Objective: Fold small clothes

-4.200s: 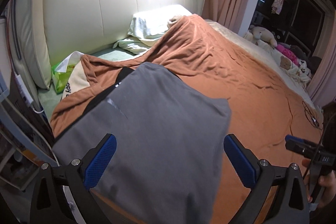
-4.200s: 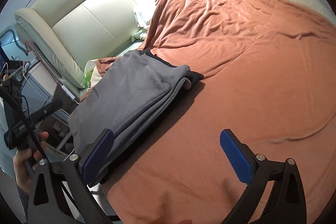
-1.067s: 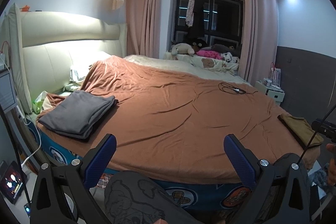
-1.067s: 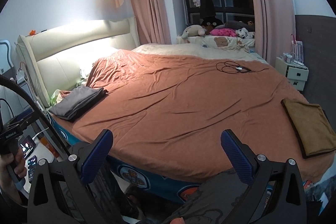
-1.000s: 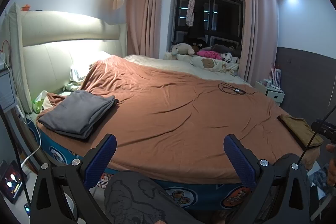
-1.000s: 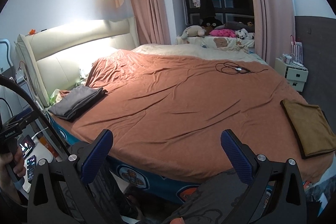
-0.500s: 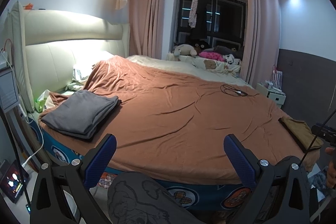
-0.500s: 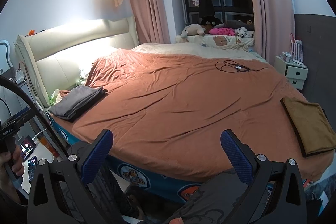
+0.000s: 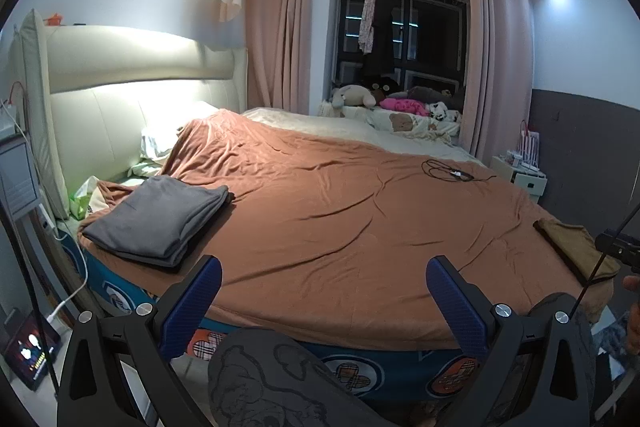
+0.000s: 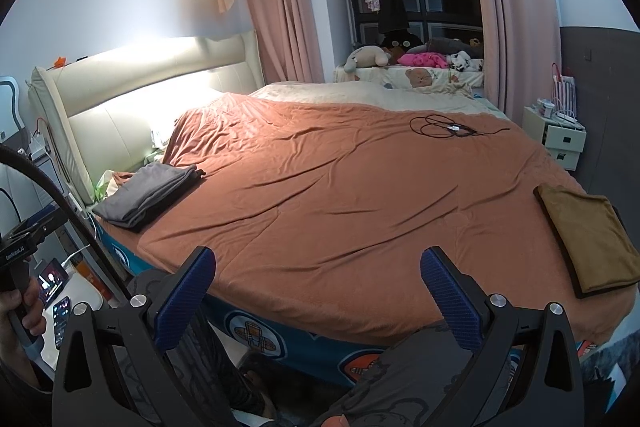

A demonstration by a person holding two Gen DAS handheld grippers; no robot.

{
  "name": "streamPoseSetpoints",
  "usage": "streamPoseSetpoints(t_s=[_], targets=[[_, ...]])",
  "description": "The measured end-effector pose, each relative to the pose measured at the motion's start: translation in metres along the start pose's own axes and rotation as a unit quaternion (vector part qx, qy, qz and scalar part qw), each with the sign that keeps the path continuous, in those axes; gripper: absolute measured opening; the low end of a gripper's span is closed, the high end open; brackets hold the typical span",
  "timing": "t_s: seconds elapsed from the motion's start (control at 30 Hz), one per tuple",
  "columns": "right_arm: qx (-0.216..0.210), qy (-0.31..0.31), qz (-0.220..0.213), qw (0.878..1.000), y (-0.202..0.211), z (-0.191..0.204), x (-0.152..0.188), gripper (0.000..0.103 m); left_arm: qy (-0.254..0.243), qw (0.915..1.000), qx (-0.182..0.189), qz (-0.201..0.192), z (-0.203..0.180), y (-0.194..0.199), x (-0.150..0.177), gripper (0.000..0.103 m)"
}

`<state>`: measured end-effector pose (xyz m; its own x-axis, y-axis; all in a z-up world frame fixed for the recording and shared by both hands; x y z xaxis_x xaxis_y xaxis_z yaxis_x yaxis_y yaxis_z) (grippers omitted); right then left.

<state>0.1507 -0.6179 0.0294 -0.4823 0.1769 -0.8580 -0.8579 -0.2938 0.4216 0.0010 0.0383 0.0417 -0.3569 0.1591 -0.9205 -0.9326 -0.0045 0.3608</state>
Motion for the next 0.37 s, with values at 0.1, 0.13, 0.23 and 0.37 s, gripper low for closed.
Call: streamPoseSetpoints(t_s=[0.1,0.13,0.23,0.37], targets=[[0.001,-0.001,0.003,1.000,0.0004,-0.0010,0.0001,0.103,0.000,1.0000,0.007,-0.002,-0.0017,0.0023,-0.0003,0.103],[0.002,-0.001,0.003,1.000,0.0005,-0.0014,-0.0004,0.103,-0.001,1.0000,0.006,-0.002,-0.0021,0.0022,-0.0003,0.103],[0.004,0.000,0.004,1.000,0.0029,-0.0006,-0.0011,0.103,-0.002,1.0000,0.009,-0.002,-0.0020,0.0022,-0.0010,0.103],[0.004,0.003,0.007,1.000,0.0038,-0.0001,-0.0031,0.103,0.003,0.9999,0.009,-0.006,-0.0022,0.0029,-0.0016,0.103]])
Point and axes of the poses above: each gripper's, at about its wrist camera, not at the fingertips, and y roughly against the way its jaws point, z to its left, x to its underside, the point moved 1 cm from there along -y, roughly the way its jaws point, and after that the axes turned 15 degrees about -y, right-handed, at the moved point
